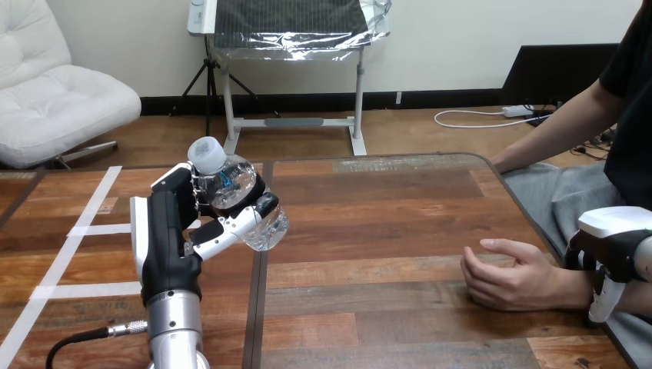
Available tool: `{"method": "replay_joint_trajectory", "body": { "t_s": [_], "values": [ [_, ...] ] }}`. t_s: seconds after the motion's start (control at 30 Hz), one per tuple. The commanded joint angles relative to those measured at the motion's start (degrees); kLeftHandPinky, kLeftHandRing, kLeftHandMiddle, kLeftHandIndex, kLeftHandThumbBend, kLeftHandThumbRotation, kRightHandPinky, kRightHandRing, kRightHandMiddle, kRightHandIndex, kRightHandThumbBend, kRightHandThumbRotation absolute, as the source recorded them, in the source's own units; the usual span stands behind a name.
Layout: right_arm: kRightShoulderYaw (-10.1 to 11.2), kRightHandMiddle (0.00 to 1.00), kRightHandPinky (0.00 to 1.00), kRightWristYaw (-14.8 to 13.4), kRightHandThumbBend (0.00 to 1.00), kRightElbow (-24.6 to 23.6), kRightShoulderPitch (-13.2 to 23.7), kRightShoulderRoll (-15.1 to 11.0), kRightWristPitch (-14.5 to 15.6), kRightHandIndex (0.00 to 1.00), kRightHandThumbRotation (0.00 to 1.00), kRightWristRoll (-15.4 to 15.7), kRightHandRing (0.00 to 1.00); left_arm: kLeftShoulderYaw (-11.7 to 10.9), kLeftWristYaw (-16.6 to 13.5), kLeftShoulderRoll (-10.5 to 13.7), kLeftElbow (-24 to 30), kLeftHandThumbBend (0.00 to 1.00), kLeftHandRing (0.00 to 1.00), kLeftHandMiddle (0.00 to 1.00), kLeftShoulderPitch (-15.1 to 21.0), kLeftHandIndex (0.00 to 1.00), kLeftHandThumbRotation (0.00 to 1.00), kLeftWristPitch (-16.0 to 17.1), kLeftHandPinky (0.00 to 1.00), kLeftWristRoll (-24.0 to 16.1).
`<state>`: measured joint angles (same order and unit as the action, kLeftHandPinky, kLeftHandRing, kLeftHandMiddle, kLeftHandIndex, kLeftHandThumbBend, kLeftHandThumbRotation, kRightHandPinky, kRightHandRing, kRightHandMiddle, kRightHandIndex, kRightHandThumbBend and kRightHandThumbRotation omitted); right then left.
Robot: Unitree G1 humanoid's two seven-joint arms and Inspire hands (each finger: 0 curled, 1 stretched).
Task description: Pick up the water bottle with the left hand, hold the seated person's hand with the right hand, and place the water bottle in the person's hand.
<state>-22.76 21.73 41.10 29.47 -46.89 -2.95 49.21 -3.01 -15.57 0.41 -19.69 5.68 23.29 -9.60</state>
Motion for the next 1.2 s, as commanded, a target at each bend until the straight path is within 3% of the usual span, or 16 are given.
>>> {"method": "replay_joint_trajectory", "body": {
  "t_s": [0.0,0.43,0.83,1.17],
  "values": [
    [-2.53,0.73,0.47,-0.22,0.72,3.1,2.07,2.43,-1.0,0.75,0.0,0.44,0.61,0.07,0.27,0.34,3.26,0.68,0.43,0.47,2.2,0.48,0.0,2.09,0.39,0.23],
    [-2.5,0.71,0.47,-0.75,0.7,7.0,3.04,3.7,-3.66,0.71,0.0,-1.92,0.58,-0.07,-0.02,0.34,3.21,0.69,0.43,0.47,2.12,0.47,0.0,2.17,0.39,-0.02],
    [-1.66,0.73,0.5,0.13,0.71,9.29,3.28,5.35,-3.93,0.72,0.0,-5.86,0.61,-0.2,-0.81,0.35,3.82,0.69,0.43,0.46,1.6,0.47,0.0,1.24,0.39,-0.73],
    [-0.53,0.75,0.54,-1.07,0.73,10.28,2.44,6.69,-4.12,0.72,0.0,-9.23,0.63,-0.27,-2.24,0.37,4.45,0.71,0.42,0.46,1.17,0.47,0.0,0.18,0.39,-1.75]
  ]
}}
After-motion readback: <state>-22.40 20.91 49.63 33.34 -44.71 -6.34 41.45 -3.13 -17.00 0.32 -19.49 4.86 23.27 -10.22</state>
